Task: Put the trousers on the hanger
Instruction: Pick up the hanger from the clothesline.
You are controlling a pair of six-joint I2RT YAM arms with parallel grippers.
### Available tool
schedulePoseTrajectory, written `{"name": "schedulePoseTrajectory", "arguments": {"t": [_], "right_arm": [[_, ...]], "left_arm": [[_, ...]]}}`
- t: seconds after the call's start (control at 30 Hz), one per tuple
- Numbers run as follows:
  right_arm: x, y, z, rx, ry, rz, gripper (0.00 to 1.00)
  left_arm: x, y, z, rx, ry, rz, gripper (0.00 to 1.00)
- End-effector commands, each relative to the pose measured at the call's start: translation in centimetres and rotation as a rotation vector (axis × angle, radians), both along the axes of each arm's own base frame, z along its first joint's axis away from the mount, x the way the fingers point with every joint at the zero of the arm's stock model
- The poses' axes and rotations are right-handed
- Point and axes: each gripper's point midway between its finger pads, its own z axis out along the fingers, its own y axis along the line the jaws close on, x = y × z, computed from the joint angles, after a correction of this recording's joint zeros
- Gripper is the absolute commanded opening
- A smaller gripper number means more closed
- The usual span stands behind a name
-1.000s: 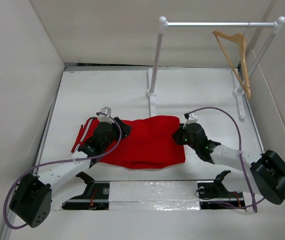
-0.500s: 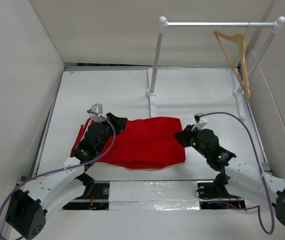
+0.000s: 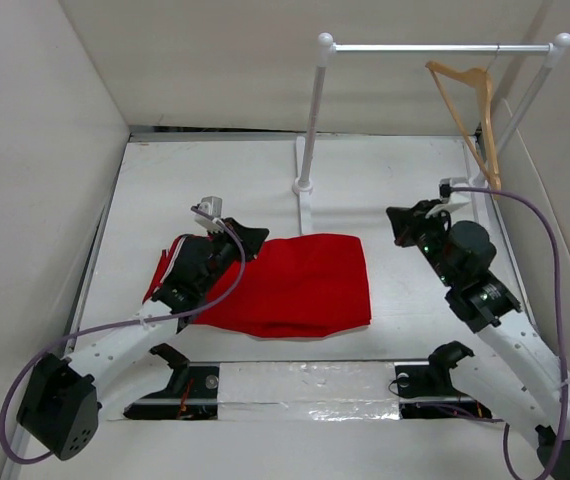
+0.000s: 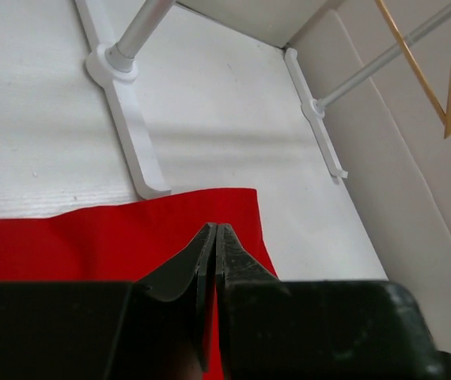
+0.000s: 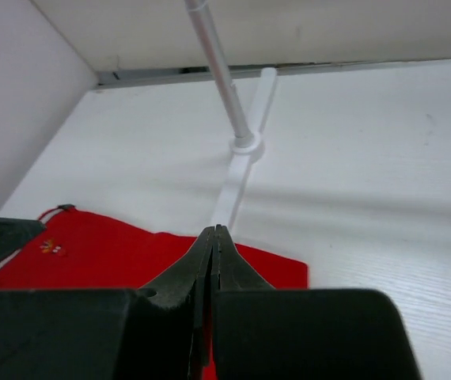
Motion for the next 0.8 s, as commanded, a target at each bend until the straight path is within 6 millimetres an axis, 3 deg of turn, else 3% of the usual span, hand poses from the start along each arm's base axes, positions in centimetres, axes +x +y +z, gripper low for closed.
{"name": "schedulePoseTrajectory", "arguments": {"t": [0.0, 0.07, 0.1, 0.13, 0.2, 0.3, 0.33, 0.43, 0.47, 0.53, 0.6, 0.63, 0.77], "right_arm": [[-0.3, -3.7, 8.4, -0.038, -0.190, -0.096, 0.00], [0.4, -4.9, 10.7, -0.079, -0.222, -0.118, 0.00], [0.7, -6.6, 13.4, -0.088, -0.243, -0.165, 0.00], [2.3, -6.4, 12.9, -0.116, -0.202, -0.147, 0.00], [3.8, -8.9, 13.1, -0.138, -0.161, -0.226, 0.09], [5.5, -12.1, 13.9, -0.139, -0.144, -0.349, 0.54], [5.8, -14.2, 14.0, -0.143, -0.139, -0.410, 0.72], [7.1, -17.0, 13.9, -0.147, -0.140, -0.465, 0.85], [7.5, -19.0, 13.3, -0.161, -0.129, -0.520, 0.86], [9.0, -20.1, 13.1, -0.189, -0.172, -0.508, 0.89], [10.6, -22.5, 12.0, -0.221, -0.175, -0.518, 0.89], [11.2, -21.9, 11.6, -0.236, -0.180, -0.437, 0.89], [13.5, -23.3, 9.0, -0.310, -0.087, -0.381, 0.88]], "left_arm": [[0.4, -1.8, 3.9, -0.021, -0.133, -0.082, 0.00], [0.3, -2.3, 3.8, -0.008, -0.140, -0.112, 0.00], [0.1, -2.4, 3.6, 0.005, -0.141, -0.108, 0.00], [-0.8, -3.1, 3.5, 0.018, -0.151, -0.127, 0.00], [-1.7, -3.1, 3.9, 0.051, -0.192, -0.125, 0.00], [-3.4, -3.3, 4.9, 0.069, -0.248, -0.142, 0.00], [-3.5, -3.2, 5.0, 0.075, -0.256, -0.142, 0.00], [-3.9, -3.7, 5.4, 0.088, -0.265, -0.175, 0.00], [-3.7, -3.9, 4.9, 0.095, -0.252, -0.176, 0.00], [-3.8, -4.5, 4.7, 0.094, -0.242, -0.209, 0.02], [-3.5, -5.1, 3.9, 0.117, -0.209, -0.220, 0.02], [-3.4, -5.1, 3.6, 0.125, -0.201, -0.219, 0.03], [-2.5, -4.1, 3.6, 0.153, -0.190, -0.150, 0.03]]}}
